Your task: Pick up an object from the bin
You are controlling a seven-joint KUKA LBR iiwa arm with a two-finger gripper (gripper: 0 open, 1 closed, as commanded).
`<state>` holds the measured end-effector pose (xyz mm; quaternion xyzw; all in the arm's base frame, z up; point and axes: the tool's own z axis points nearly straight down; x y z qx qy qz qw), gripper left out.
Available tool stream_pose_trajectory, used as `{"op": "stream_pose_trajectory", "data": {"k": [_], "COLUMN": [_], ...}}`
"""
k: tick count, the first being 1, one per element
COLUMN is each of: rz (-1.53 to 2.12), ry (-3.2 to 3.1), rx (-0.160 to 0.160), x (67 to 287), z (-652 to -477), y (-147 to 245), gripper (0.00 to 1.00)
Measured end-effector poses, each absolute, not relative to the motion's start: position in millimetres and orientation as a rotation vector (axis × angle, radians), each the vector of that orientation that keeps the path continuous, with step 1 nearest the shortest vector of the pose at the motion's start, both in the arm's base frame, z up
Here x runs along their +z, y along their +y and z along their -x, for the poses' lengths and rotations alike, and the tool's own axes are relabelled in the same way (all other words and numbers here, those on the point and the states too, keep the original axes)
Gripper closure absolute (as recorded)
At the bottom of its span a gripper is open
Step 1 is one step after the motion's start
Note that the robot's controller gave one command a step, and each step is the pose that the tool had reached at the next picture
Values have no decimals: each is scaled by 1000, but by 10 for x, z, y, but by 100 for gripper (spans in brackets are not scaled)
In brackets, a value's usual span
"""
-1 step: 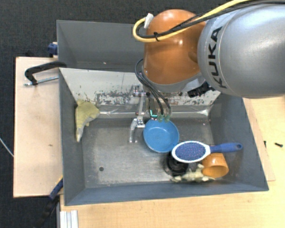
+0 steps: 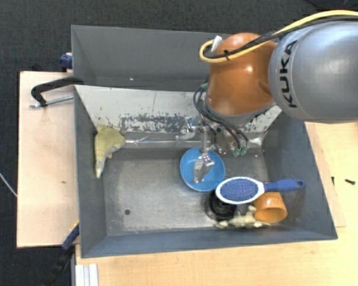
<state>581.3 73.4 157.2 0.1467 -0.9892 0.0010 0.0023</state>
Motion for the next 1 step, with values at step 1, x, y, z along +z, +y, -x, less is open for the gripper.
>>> {"op": "stream_pose_trajectory", "data": {"k": [1], "rz": [-675], "ry": [-3098], "rx": [-8], "x": [818], "z": [-5820], "y": [189], "gripper": [0]}}
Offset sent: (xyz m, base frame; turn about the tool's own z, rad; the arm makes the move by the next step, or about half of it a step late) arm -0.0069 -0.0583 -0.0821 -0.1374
